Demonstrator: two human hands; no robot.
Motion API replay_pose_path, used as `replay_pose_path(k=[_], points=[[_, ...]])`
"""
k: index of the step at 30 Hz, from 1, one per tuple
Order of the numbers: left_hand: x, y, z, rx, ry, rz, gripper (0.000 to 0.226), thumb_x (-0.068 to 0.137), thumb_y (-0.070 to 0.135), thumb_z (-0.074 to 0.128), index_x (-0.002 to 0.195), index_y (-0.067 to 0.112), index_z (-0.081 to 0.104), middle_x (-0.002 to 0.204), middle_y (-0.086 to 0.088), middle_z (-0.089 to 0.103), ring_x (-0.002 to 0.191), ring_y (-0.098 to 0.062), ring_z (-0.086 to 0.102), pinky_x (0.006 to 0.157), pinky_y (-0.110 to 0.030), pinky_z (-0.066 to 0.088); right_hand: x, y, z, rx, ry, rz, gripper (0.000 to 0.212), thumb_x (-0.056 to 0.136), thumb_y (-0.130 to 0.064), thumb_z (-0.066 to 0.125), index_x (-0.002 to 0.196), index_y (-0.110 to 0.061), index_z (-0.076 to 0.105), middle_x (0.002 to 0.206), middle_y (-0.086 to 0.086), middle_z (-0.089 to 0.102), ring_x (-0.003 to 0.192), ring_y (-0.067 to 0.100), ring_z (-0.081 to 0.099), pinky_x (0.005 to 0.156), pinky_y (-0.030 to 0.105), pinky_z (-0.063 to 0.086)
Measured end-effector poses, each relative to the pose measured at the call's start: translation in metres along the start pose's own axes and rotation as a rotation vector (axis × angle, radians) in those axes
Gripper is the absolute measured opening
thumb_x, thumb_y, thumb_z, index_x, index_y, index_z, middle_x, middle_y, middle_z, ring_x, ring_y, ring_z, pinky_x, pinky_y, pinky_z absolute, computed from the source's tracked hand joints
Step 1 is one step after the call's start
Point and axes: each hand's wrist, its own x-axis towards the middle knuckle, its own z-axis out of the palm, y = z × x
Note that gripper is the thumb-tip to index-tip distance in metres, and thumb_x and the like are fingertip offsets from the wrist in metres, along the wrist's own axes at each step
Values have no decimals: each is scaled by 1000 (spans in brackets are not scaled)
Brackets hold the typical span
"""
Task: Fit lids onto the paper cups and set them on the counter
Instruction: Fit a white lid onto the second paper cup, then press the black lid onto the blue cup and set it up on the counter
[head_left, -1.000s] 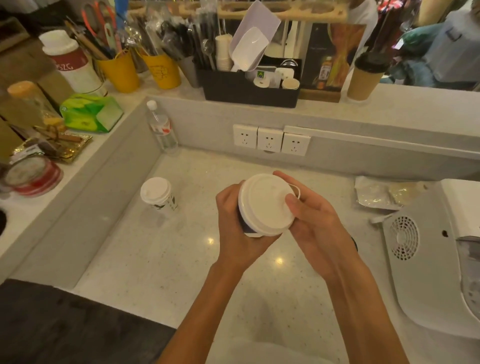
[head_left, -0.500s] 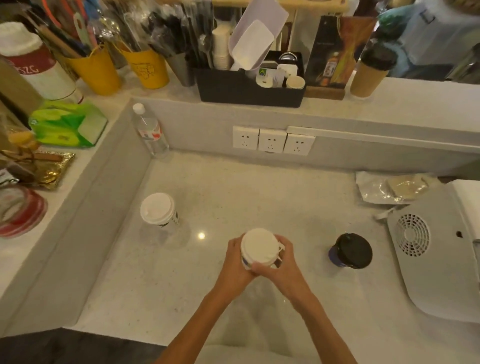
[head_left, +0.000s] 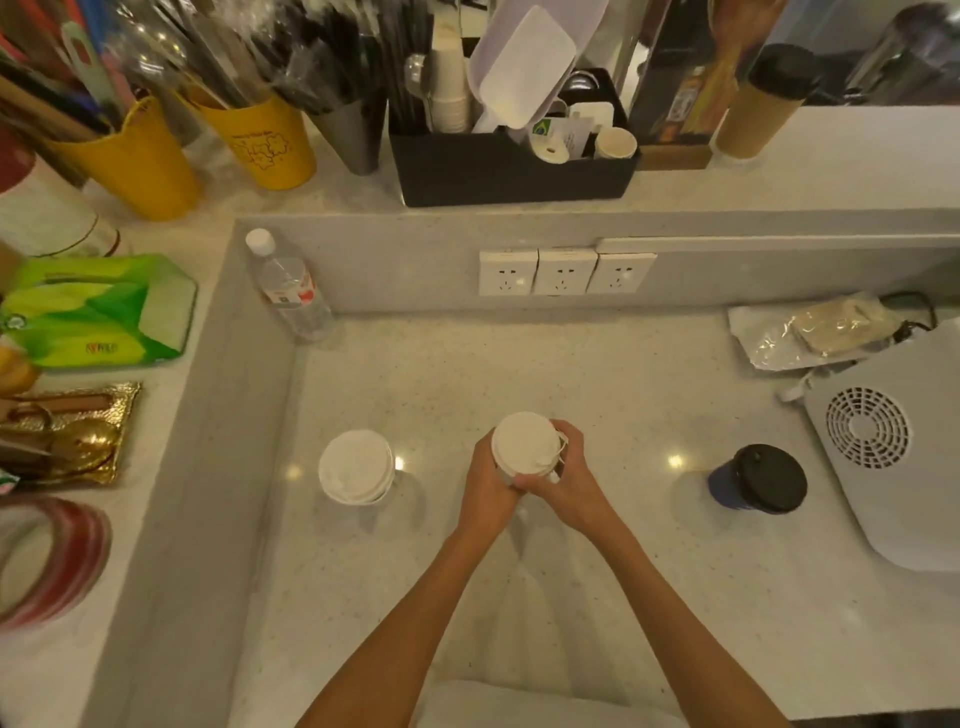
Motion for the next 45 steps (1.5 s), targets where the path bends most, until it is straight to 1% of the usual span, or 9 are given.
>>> replay_pose_path(k=[6,11,15,19,22,25,33,39,45], points=[[-11,-19,2,144,7,-3,37,87,16,72,119,30,59,117,7,66,109,-6,63,90,-17,53,-3,13,2,-5,-30,35,99,66,-24,83,145,-13,23,138,-1,38,131,21,42,98,19,43],[-13,-30,1,254,-13,-5,27,106,35,38,107,35,65,111,4,69,95,-11,71,74,-32,61,-4,11,-5,13,-91,94,119,74,-14,86,157,-17,1,159,8,27,145,27,32,111,36,37],[-33,-32,-1,430,-33,-24,58,96,23,63,147,21,36,146,0,44,131,-18,45,102,-29,44,-21,17,-25,70,-171,77,117,87,-17,75,153,-31,-21,166,-4,-2,151,19,16,119,46,27],[-67,-55,5,437,5,-96,68,93,-4,60,151,3,25,155,-9,35,142,-26,37,112,-25,32,-55,34,-55,207,-85,141,80,95,-18,66,157,-24,16,156,-8,28,137,17,42,111,44,42],[-80,-66,29,547,32,-126,73,90,-11,56,152,0,19,159,-16,25,146,-30,28,114,-24,21,-91,52,-94,217,-71,200,31,98,-18,61,129,-19,61,125,4,70,110,17,68,91,33,56],[-86,-66,68,699,82,-227,77,90,-2,56,154,4,15,159,-18,21,147,-34,20,117,-37,27,-122,74,-147,116,8,186,17,99,-16,58,107,-18,73,95,3,78,93,20,74,83,32,58],[-75,-12,232,552,-327,60,62,94,5,59,149,4,30,156,-10,32,144,-23,31,121,-33,23,-125,111,-270,46,461,169,20,98,-14,59,117,-18,63,115,11,66,93,27,68,73,33,56],[-50,34,288,262,-285,88,63,88,3,69,143,7,38,141,-8,51,130,-20,51,111,-37,43,-85,70,-287,107,222,111,53,94,-29,65,141,-29,40,128,-6,50,106,11,62,89,32,56],[-72,47,267,359,1,288,69,77,26,83,123,43,34,123,25,34,116,6,40,97,-7,37,-75,31,-293,62,113,-52,73,83,-46,73,145,-38,35,138,-13,50,123,8,53,94,25,53]])
